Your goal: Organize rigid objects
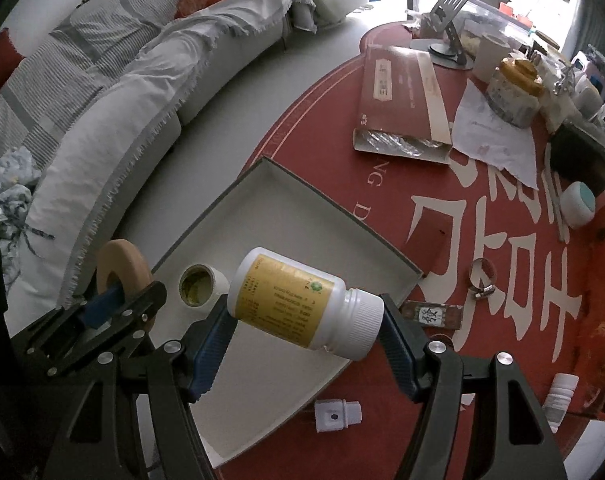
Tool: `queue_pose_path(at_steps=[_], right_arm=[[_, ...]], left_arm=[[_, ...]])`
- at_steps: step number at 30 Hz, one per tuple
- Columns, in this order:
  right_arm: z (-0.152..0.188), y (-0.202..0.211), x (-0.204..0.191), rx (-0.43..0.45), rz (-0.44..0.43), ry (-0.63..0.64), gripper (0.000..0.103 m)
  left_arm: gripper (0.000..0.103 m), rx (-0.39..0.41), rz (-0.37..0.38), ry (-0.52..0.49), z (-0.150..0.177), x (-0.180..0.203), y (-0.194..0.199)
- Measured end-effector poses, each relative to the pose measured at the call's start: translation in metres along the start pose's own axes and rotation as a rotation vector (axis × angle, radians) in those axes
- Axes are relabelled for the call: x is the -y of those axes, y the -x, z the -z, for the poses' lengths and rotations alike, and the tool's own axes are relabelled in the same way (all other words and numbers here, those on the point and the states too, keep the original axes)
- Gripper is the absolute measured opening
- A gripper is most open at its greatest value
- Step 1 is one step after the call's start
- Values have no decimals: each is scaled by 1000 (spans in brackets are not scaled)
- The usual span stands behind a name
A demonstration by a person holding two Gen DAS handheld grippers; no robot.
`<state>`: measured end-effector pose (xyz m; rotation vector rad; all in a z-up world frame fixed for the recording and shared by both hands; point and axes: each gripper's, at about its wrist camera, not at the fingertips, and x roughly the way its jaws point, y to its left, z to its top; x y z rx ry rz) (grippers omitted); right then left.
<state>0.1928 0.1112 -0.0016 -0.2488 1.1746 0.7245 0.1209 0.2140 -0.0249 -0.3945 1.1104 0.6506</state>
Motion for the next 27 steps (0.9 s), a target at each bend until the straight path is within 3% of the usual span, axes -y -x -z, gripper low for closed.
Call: queue_pose_path(at_steps=[21, 23, 25, 26, 27], right_arm=[[-11, -39, 3, -37, 45, 13, 71], [-12, -46, 4, -45, 29, 8, 71], [-11, -53, 7, -76, -1, 2, 78], [-10, -54, 11, -83, -1, -6, 91], [-8, -51, 16, -73, -7, -12, 93]], left_arm=[[33, -52, 2, -16, 6, 2, -32], [41, -63, 18, -31, 8, 6, -39], [90, -76, 38, -51, 9, 10, -44], [97, -91, 43, -64, 10, 13, -47], [103, -96, 45, -74, 11, 15, -48]])
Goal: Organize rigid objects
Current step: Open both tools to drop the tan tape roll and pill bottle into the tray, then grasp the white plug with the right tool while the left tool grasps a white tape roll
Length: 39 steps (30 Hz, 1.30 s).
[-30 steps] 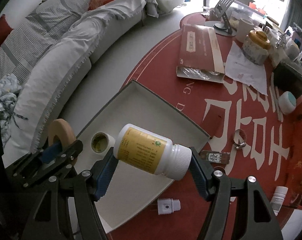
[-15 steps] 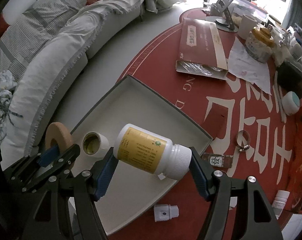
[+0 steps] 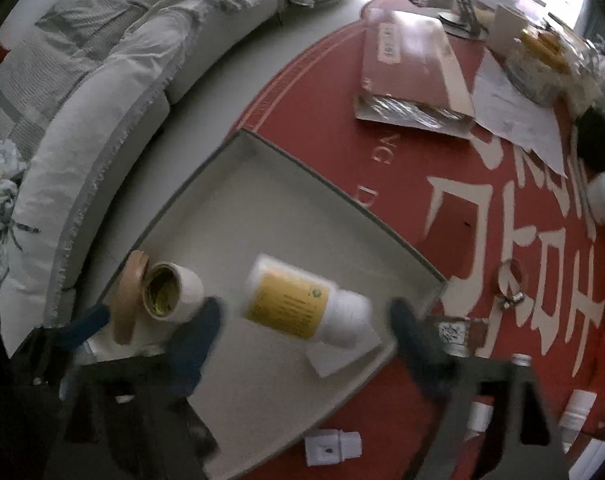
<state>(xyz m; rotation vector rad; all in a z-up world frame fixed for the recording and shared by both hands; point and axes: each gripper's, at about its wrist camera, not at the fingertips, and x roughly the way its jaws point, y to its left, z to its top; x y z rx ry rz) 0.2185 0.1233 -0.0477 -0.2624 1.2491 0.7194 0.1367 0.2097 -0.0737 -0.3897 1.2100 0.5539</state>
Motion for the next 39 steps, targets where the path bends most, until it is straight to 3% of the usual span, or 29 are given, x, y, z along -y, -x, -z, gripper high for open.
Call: queue_pose_path(at_steps=[4, 7, 11, 16, 24, 25, 28, 30, 34, 39], right_arm=[[20, 19, 30, 42, 56, -4, 93], [49, 26, 66, 22, 136, -47, 93], [94, 27, 92, -33, 123, -105, 93], [120, 23, 63, -25, 65, 0, 93], [117, -15, 22, -69, 67, 81, 92], [117, -18, 18, -77, 70, 88, 90], [119, -18, 9, -79, 72, 109, 73], [120, -14, 5, -86, 48, 108, 48], [127, -6, 12, -91, 58, 72, 45], [148, 28, 52, -51, 36, -51, 45]], left_arm=[[103, -8, 7, -23, 7, 6, 0], [103, -37, 50, -8, 15, 4, 0], [103, -45, 106, 15, 27, 1, 6], [103, 3, 110, 44, 41, -7, 26], [103, -7, 114, 79, 60, -23, 40], [103, -10, 113, 78, 61, -24, 40], [103, -8, 105, 71, 67, -23, 43], [103, -5, 105, 62, 69, -21, 45], [103, 6, 112, 30, 74, -12, 53], [103, 21, 142, -53, 88, 8, 69]])
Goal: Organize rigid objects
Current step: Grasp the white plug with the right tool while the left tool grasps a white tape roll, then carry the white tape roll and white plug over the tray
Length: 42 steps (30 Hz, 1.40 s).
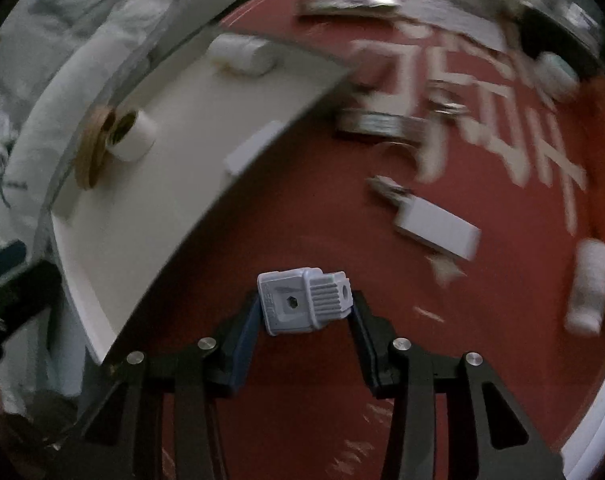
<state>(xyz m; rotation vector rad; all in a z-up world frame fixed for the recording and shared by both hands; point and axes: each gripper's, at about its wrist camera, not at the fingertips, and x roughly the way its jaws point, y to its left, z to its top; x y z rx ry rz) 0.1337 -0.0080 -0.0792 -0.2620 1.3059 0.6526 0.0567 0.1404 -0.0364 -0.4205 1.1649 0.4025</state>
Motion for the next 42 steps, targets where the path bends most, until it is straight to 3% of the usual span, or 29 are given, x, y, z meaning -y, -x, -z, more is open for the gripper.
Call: queue_pose_path(at_steps=[4, 8, 13, 20, 24, 28, 31, 37, 38, 39, 41, 42], right_arm=[[25, 40, 38, 65, 18, -77, 45], [60, 74, 85, 116, 39, -226, 45], [103, 91, 134, 132, 100, -344, 45], [167, 105, 183, 142, 99, -512, 45], [183, 101, 191, 138, 81, -557, 45], [189, 97, 190, 137, 59, -563, 45], [188, 96, 188, 143, 49, -561, 45], [186, 93, 183, 140, 25, -556, 45], [186, 92, 182, 139, 21, -556, 45], [186, 92, 180, 139, 18, -554, 45], [186, 92, 178, 140, 14, -549, 46], [185, 92, 176, 138, 12, -545, 46]], left_arm=[[103, 3, 42, -130, 16, 33, 9], [103, -16, 118, -326, 43, 84, 12], [103, -50, 166, -614, 93, 162, 1], [103, -31, 246, -861, 143, 230, -5], [103, -44, 233, -921, 156, 251, -23], [103, -82, 151, -923, 165, 259, -52], [103, -176, 129, -886, 168, 257, -70], [103, -241, 98, -852, 160, 255, -74], [101, -239, 97, -837, 159, 254, -73], [91, -213, 104, -816, 158, 250, -69], [56, -162, 120, -801, 155, 245, -58], [32, -151, 116, -795, 153, 242, -54]])
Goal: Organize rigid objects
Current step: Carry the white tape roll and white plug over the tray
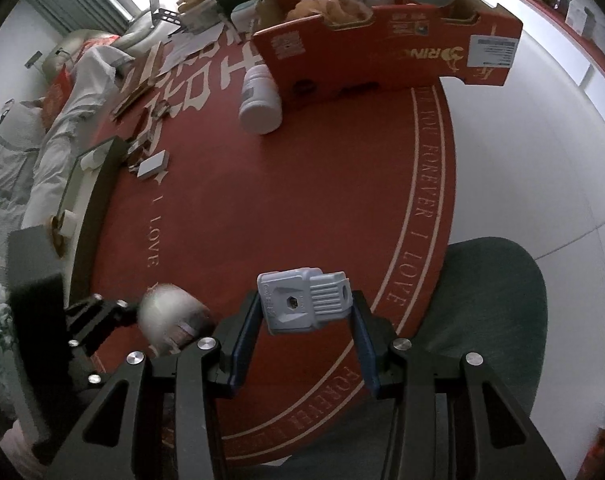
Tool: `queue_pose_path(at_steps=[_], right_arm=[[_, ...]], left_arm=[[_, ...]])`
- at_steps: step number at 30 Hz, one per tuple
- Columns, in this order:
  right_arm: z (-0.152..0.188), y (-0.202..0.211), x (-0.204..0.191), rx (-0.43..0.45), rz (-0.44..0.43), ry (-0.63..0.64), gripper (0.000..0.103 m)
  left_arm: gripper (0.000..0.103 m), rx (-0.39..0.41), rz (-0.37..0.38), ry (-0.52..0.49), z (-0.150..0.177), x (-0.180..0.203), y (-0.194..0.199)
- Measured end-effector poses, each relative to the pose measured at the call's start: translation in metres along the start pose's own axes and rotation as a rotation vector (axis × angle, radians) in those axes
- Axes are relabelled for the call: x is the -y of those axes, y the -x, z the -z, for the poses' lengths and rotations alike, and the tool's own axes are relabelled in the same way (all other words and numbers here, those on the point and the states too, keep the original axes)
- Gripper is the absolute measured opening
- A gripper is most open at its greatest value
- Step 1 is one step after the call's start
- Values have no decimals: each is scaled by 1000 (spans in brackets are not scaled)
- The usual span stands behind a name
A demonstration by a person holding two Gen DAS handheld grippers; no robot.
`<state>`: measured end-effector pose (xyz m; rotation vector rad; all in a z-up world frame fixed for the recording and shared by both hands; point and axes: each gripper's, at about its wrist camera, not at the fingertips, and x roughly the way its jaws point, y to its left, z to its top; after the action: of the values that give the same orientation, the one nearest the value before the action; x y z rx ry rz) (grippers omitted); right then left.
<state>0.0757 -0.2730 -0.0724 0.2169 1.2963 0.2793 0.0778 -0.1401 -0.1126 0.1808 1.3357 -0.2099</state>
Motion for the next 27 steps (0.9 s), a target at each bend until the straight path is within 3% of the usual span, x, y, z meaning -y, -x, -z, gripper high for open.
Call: queue_pose_path(at_steps=[2, 6, 13, 20, 27], right_arm=[[0, -1, -4, -3, -2, 8, 46], [0, -1, -13, -2, -7, 29, 46], [-4, -5, -41, -12, -22, 86, 46], [-17, -4, -92, 4, -62, 192, 46], [-39, 10, -152, 50, -118, 312, 46]], left_arm=[[32, 7, -41, 41, 3, -11, 4], [32, 36, -54, 183, 11, -43, 16], [32, 165, -125, 364, 21, -88, 64], [32, 310, -236, 528, 23, -137, 108], [32, 343, -281, 649, 30, -179, 146]])
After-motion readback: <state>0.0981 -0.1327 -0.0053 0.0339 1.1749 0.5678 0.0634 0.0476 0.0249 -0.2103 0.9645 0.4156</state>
